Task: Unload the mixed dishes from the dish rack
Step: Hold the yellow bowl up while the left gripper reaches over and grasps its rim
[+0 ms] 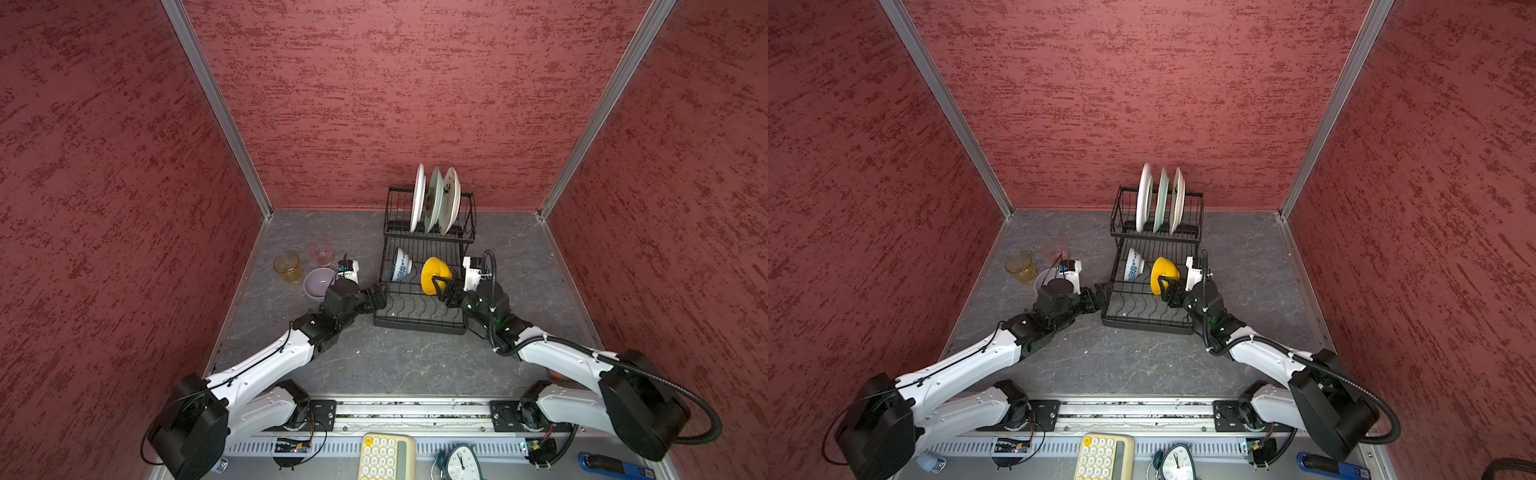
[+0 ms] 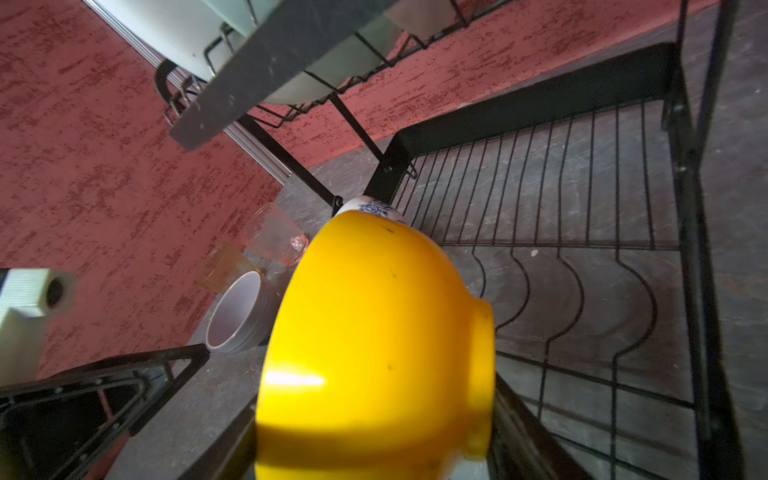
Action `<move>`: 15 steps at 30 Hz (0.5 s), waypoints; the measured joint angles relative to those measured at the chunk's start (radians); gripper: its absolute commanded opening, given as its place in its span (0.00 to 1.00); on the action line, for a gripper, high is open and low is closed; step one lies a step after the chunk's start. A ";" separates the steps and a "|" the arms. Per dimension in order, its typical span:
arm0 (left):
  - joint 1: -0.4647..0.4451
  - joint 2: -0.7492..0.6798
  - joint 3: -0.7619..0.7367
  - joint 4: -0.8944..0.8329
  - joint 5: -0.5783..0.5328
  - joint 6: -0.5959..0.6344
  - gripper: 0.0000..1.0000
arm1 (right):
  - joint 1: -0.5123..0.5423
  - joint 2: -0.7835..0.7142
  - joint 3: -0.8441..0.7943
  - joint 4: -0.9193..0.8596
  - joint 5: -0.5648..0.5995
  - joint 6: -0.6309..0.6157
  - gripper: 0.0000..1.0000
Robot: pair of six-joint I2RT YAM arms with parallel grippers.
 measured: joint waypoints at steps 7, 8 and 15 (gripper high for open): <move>-0.030 0.042 0.068 -0.034 0.061 -0.048 0.99 | 0.003 -0.013 -0.019 0.053 -0.081 0.041 0.64; -0.034 0.048 0.077 -0.040 0.069 -0.053 0.99 | 0.003 -0.013 -0.024 0.059 -0.094 0.047 0.64; -0.070 0.084 0.124 -0.071 0.086 -0.065 0.99 | 0.003 -0.018 -0.054 0.093 -0.143 0.085 0.63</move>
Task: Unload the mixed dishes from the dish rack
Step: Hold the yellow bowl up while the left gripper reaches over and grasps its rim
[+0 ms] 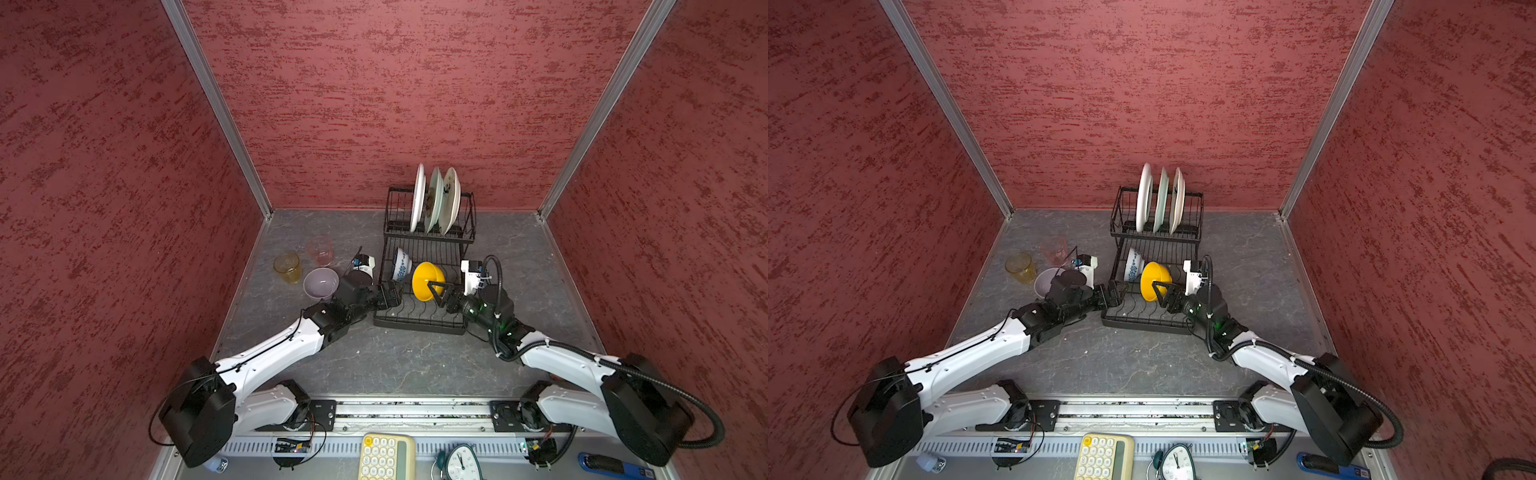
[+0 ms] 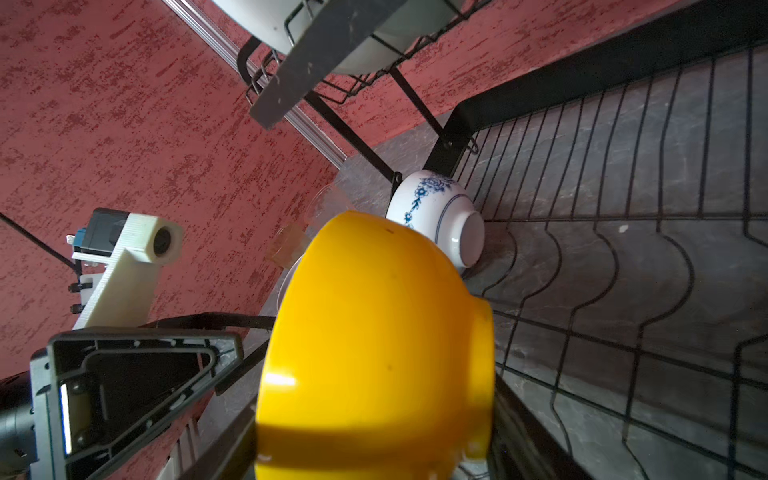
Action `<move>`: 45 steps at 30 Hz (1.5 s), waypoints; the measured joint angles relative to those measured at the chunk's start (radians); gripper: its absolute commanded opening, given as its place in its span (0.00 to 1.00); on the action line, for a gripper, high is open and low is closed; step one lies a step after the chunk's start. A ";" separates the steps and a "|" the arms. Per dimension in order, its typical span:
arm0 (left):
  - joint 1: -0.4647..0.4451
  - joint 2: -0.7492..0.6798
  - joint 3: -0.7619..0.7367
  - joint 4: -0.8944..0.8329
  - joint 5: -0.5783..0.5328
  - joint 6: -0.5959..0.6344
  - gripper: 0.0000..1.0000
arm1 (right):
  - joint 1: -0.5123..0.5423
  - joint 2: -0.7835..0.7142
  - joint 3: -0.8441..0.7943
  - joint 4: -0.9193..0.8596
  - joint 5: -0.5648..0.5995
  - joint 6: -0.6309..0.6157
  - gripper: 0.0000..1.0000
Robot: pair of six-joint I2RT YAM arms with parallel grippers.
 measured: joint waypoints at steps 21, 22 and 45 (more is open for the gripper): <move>-0.066 0.145 0.095 -0.014 0.066 -0.004 1.00 | 0.001 -0.048 -0.051 0.112 -0.062 0.135 0.64; -0.069 0.154 0.098 -0.012 0.071 -0.007 0.99 | 0.001 -0.046 -0.051 0.120 -0.066 0.139 0.63; -0.076 0.197 0.105 0.056 0.087 -0.050 0.68 | 0.002 -0.078 -0.077 0.149 -0.090 0.175 0.64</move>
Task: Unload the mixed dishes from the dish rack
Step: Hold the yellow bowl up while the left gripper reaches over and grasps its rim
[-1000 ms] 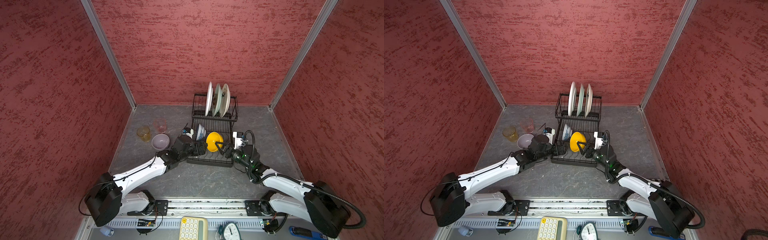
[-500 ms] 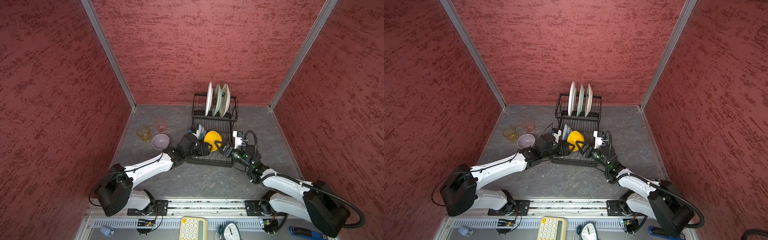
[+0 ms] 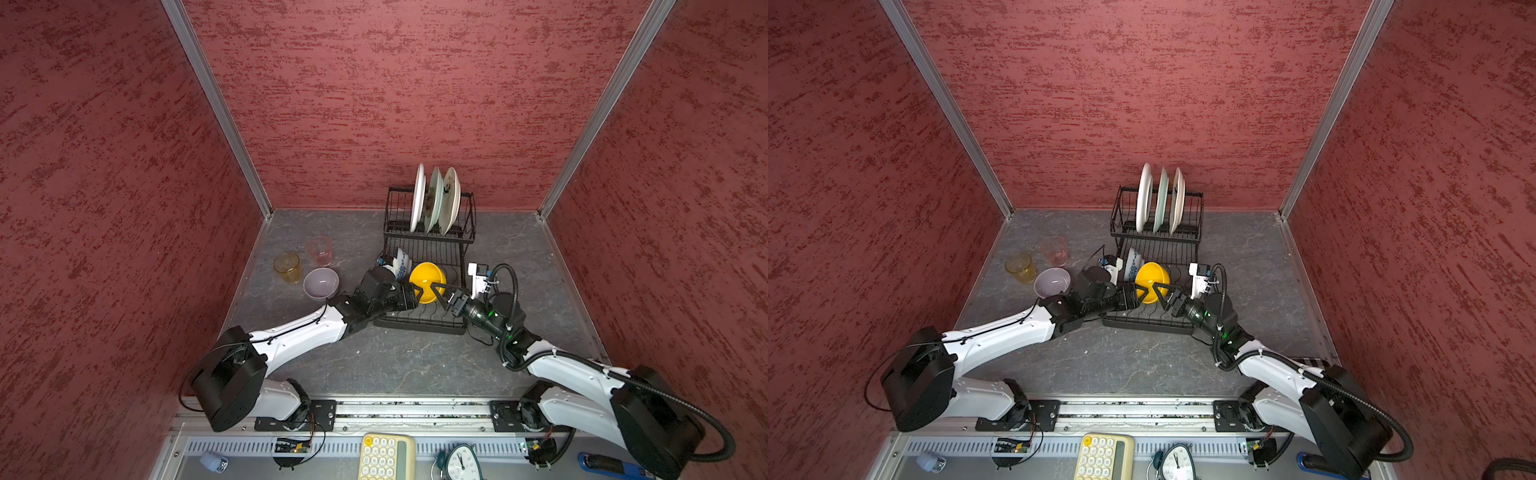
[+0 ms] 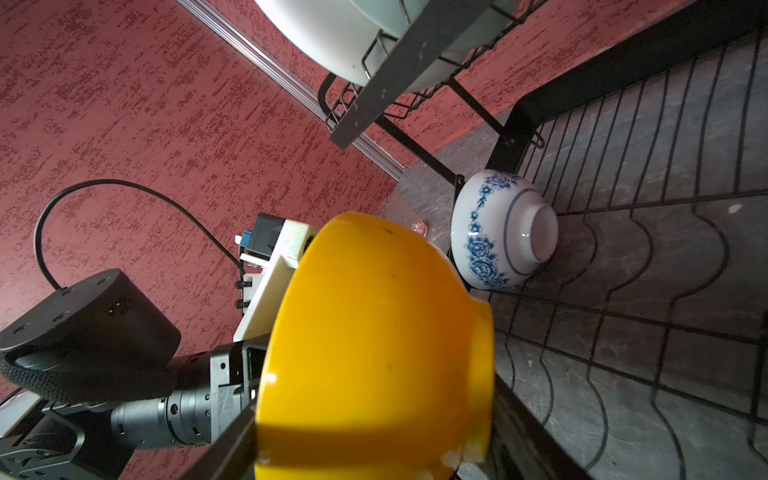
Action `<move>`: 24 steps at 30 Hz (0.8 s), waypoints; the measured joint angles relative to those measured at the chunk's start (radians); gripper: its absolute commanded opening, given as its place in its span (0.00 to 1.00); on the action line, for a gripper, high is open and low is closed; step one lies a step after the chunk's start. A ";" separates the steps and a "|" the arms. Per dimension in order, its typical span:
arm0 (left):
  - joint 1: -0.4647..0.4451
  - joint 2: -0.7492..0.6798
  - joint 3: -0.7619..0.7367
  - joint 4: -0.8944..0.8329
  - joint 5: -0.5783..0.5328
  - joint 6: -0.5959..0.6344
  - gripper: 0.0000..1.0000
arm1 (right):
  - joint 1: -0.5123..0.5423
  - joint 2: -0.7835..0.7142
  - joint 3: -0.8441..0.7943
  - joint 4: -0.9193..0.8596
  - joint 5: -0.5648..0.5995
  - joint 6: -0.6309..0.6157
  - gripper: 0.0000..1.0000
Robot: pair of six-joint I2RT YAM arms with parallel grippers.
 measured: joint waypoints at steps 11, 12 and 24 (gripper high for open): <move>0.000 0.000 -0.006 0.032 -0.002 -0.012 0.45 | 0.000 0.060 0.000 0.034 -0.062 0.003 0.65; 0.000 0.000 -0.007 0.033 -0.002 -0.011 0.41 | 0.000 0.072 0.000 0.039 -0.072 0.005 0.65; 0.007 0.000 -0.013 0.019 -0.048 -0.011 0.13 | 0.000 0.127 0.019 0.092 -0.116 0.016 0.66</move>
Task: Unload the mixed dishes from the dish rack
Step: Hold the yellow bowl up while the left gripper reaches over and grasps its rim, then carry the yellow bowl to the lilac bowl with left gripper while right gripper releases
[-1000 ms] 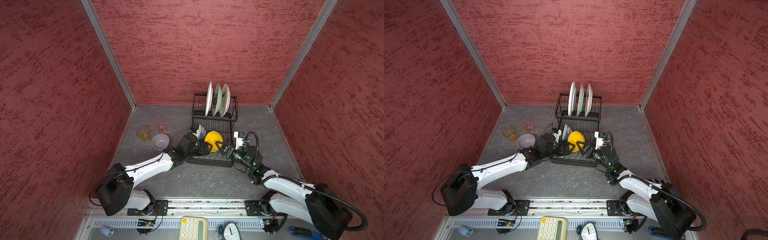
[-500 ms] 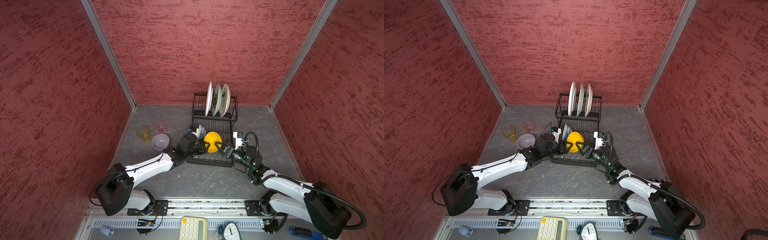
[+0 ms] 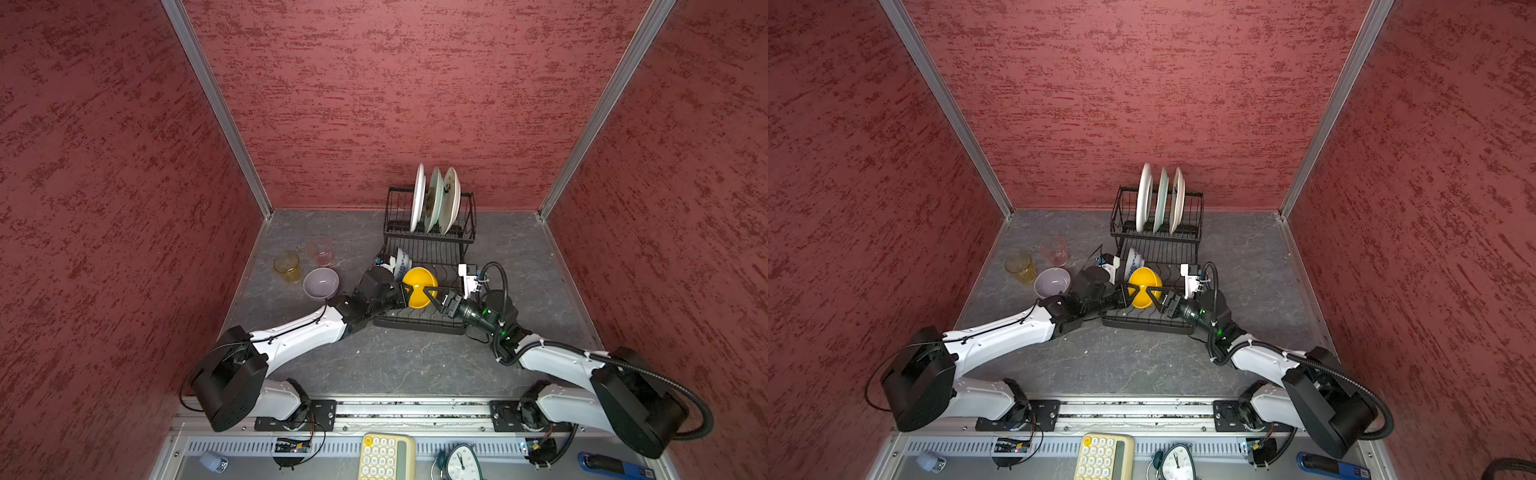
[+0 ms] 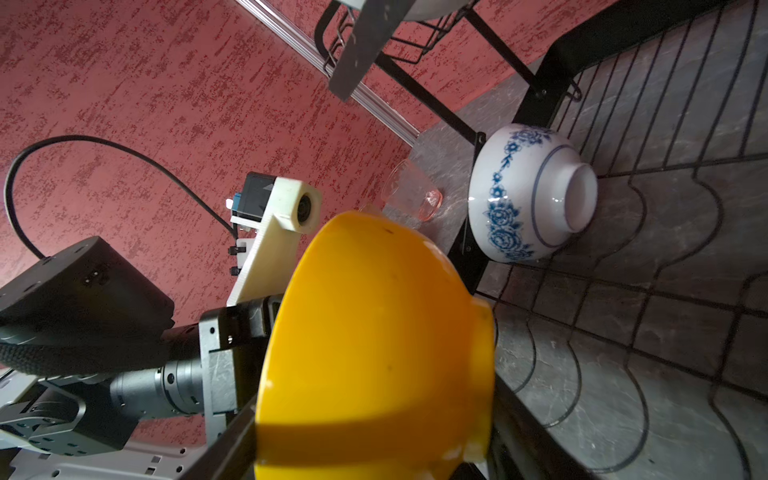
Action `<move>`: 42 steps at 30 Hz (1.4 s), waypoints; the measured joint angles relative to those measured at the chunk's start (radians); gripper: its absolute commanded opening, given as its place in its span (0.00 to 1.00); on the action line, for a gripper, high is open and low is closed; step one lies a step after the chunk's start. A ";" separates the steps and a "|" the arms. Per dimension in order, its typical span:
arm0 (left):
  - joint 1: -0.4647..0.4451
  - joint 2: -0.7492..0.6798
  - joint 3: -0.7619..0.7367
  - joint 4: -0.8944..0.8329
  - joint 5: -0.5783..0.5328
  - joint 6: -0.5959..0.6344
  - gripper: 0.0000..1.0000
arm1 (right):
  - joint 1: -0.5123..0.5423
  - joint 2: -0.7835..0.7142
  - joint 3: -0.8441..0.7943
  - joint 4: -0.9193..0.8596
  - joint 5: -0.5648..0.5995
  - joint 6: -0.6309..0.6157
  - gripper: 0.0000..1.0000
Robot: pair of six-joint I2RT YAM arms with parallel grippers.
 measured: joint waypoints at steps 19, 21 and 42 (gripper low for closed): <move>-0.003 -0.002 -0.003 0.003 0.002 0.003 0.00 | 0.006 -0.006 0.004 -0.021 -0.002 -0.010 0.97; -0.005 -0.002 -0.003 0.003 0.002 0.005 0.00 | 0.006 -0.010 0.004 -0.022 -0.002 -0.013 0.99; 0.002 -0.053 -0.019 -0.047 -0.003 0.028 0.00 | 0.007 -0.042 0.035 -0.117 0.066 -0.065 0.99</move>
